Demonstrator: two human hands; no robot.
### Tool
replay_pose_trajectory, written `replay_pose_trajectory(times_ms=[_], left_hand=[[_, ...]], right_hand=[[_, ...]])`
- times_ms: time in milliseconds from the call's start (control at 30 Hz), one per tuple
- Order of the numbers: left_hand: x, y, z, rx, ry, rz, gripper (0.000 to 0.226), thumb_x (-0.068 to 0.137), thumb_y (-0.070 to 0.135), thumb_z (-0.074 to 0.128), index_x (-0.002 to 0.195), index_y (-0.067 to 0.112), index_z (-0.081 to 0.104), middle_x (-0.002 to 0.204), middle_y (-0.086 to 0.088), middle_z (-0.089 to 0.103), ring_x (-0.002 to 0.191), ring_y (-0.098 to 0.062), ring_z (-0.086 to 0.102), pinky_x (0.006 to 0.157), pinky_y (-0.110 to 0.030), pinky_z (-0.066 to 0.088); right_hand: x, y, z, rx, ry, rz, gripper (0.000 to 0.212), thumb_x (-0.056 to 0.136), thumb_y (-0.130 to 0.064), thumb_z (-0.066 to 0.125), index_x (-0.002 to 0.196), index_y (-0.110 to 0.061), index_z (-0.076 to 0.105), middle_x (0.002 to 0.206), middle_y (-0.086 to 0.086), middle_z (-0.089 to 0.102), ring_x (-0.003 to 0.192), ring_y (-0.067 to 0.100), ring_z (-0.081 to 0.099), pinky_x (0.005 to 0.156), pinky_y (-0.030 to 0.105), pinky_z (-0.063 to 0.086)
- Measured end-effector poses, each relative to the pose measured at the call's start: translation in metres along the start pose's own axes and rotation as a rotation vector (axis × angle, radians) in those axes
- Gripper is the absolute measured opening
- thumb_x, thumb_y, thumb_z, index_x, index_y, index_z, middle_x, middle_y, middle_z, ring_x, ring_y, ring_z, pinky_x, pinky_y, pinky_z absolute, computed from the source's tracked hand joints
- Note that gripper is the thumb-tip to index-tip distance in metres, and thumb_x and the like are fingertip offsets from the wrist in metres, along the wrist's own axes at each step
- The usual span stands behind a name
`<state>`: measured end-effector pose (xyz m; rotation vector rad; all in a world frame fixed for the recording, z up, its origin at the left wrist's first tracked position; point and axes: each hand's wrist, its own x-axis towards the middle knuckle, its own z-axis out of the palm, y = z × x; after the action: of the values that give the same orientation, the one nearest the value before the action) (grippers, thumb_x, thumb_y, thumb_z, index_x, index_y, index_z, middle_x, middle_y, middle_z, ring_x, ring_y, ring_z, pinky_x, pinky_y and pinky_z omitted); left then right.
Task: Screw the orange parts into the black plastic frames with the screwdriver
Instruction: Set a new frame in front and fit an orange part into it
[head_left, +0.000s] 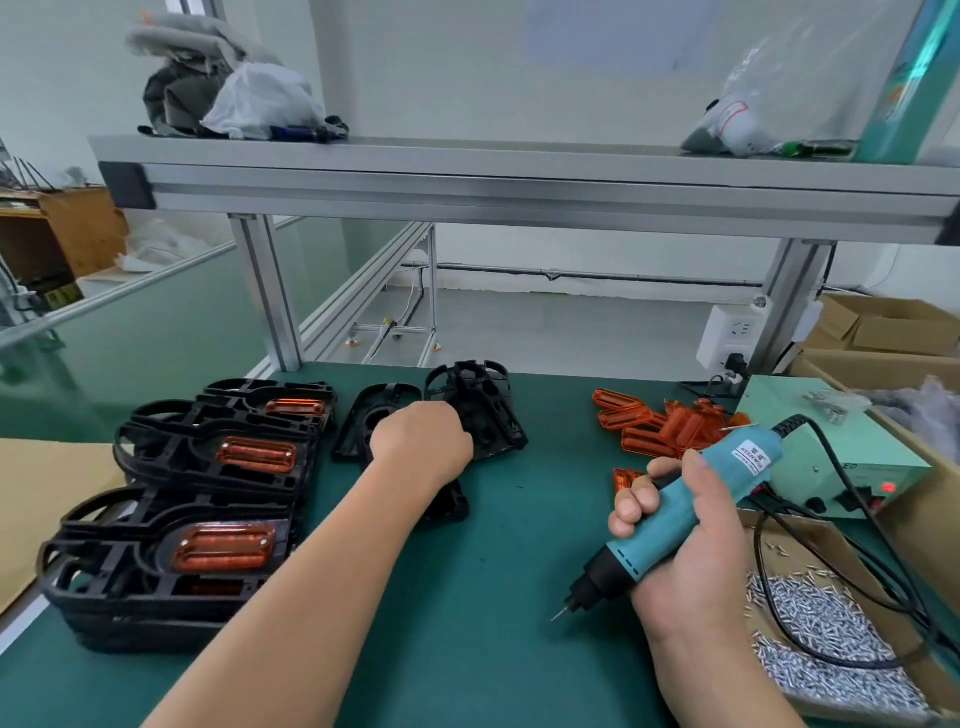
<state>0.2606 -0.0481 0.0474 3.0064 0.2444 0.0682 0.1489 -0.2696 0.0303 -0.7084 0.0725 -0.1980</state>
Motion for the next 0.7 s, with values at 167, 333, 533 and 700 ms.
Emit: replay_pose_trajectory(times_ms=[167,333,533,700], left_hand=[[-0.020,0.003,-0.004,-0.155,-0.059,0.006,0.026,0.093,0.020,0.055,0.069,0.013,0.049,0.069,0.000,0.057,0.059,-0.022,0.052,0.052,-0.028,0.037],[-0.044,-0.001,-0.017,-0.283,-0.180,0.047,0.019,0.084,0.005,0.051,0.067,0.012,0.045,0.070,-0.009,0.057,0.059,-0.024,0.046,0.058,-0.034,0.040],[-0.073,-0.012,-0.028,-0.298,-0.245,0.111,0.019,0.091,0.010,0.057,0.087,0.000,0.074,0.089,-0.010,0.078,0.061,-0.014,0.066,0.058,-0.026,0.054],[-0.096,-0.023,-0.027,-0.421,-0.270,0.135,0.027,0.089,0.008,0.045,0.094,0.007,0.071,0.076,0.008,0.078,0.038,-0.007,0.044,0.042,-0.020,0.040]], right_hand=[[-0.001,-0.001,0.001,-0.003,-0.003,-0.002,0.028,0.100,-0.034,0.061,0.079,-0.015,0.065,0.066,0.002,0.046,0.056,0.017,0.049,0.048,0.025,0.044],[0.000,-0.004,0.003,0.004,0.013,-0.002,0.026,0.100,-0.033,0.060,0.082,-0.014,0.061,0.066,0.002,0.046,0.057,0.016,0.049,0.048,0.025,0.043],[-0.002,-0.005,0.005,0.011,0.009,-0.010,0.027,0.101,-0.033,0.059,0.081,-0.015,0.062,0.066,0.002,0.047,0.056,0.016,0.050,0.048,0.024,0.044],[-0.002,-0.004,0.003,0.011,0.008,-0.008,0.027,0.101,-0.033,0.060,0.082,-0.015,0.063,0.067,0.002,0.048,0.057,0.016,0.051,0.048,0.025,0.045]])
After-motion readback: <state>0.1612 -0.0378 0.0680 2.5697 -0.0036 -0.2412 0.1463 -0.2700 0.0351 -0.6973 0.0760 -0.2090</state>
